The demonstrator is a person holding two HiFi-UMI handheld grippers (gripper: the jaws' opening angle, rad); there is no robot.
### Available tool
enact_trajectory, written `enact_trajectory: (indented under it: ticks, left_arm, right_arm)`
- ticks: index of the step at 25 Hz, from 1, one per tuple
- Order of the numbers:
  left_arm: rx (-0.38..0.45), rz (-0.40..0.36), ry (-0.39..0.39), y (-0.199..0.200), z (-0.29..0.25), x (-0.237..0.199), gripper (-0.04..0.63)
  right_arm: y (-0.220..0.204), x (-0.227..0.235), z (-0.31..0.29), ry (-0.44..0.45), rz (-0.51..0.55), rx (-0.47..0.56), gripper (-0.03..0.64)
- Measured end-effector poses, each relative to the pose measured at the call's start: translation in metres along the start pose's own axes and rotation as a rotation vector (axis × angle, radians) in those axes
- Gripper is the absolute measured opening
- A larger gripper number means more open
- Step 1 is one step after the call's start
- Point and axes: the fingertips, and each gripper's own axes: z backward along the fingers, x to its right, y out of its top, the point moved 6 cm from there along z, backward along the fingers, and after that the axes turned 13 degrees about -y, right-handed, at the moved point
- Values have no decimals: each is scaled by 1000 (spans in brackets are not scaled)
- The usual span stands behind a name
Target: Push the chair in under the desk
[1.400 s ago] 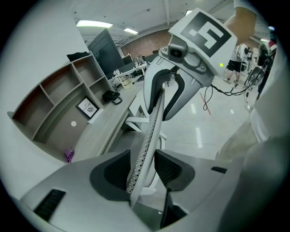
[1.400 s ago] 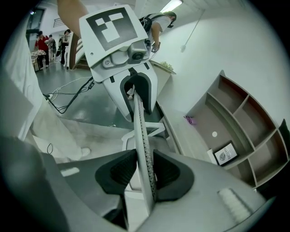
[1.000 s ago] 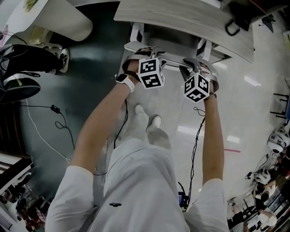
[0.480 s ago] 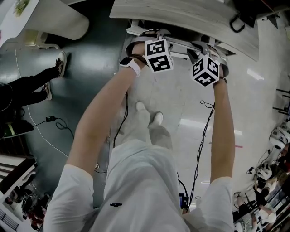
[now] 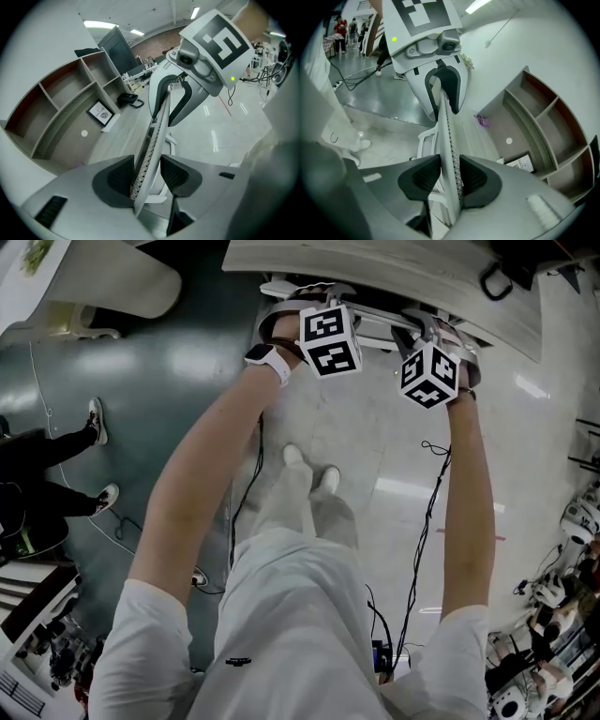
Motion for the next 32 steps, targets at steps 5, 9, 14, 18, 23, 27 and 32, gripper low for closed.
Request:
enact_trajectory:
  ticks: [5, 9, 14, 18, 23, 27, 32]
  left_arm:
    - [46, 13, -44, -3, 2, 1, 188]
    - [178, 113, -76, 0, 19, 4, 213]
    - [284, 251, -33, -1, 39, 22, 213]
    - [344, 326, 14, -3, 63, 48, 116]
    - [445, 405, 84, 1, 101, 90, 47]
    - [497, 471, 144, 3, 131, 125, 12]
    - [559, 549, 197, 4, 171, 171, 8]
  right_arm:
    - [4, 0, 1, -38, -42, -13, 153]
    - [12, 0, 21, -109, -118, 21, 163]
    - [28, 0, 53, -136, -149, 79, 163]
    - [39, -1, 90, -160, -176, 112, 161]
    - [52, -17, 144, -189, -223, 164, 137]
    - [67, -36, 183, -149, -281, 194, 132]
    - [86, -54, 235, -176, -362, 239, 106]
